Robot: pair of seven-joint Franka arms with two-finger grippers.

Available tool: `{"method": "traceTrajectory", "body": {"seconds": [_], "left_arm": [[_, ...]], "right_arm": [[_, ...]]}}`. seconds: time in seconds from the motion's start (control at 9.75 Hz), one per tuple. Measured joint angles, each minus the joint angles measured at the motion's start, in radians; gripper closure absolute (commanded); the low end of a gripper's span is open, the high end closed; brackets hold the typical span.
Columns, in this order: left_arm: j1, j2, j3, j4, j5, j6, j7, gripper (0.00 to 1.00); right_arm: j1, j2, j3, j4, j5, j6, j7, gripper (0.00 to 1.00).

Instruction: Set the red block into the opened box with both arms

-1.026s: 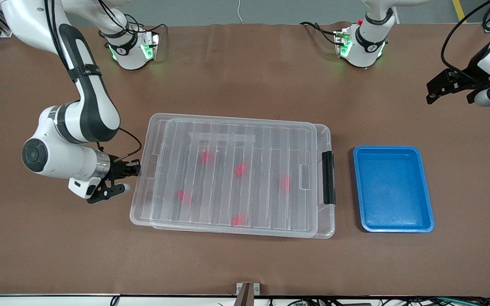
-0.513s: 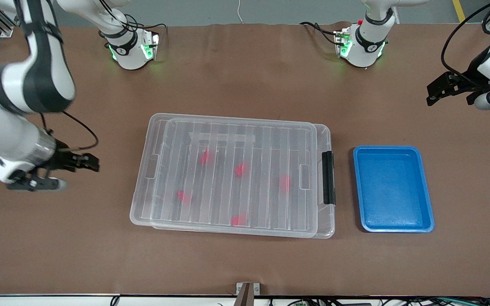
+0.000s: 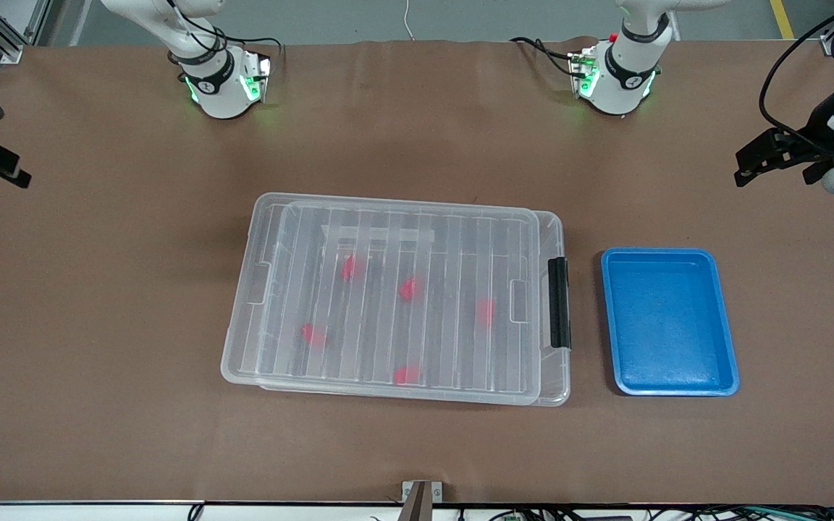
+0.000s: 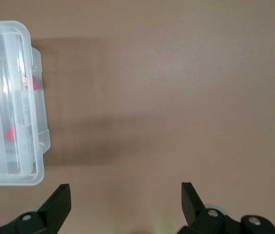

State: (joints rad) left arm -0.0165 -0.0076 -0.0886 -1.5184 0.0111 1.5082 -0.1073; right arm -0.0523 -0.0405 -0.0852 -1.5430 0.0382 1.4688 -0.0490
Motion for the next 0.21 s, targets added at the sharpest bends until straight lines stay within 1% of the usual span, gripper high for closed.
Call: {"method": "traceTrajectory", "body": {"seconds": [0.21], "left_arm": [[0.000,0.002,0.000,0.003,0.000,0.000,0.000,0.00]], "right_arm": [[-0.007,0.001,0.014,-0.010,0.000,0.003,0.000,0.00]]}}
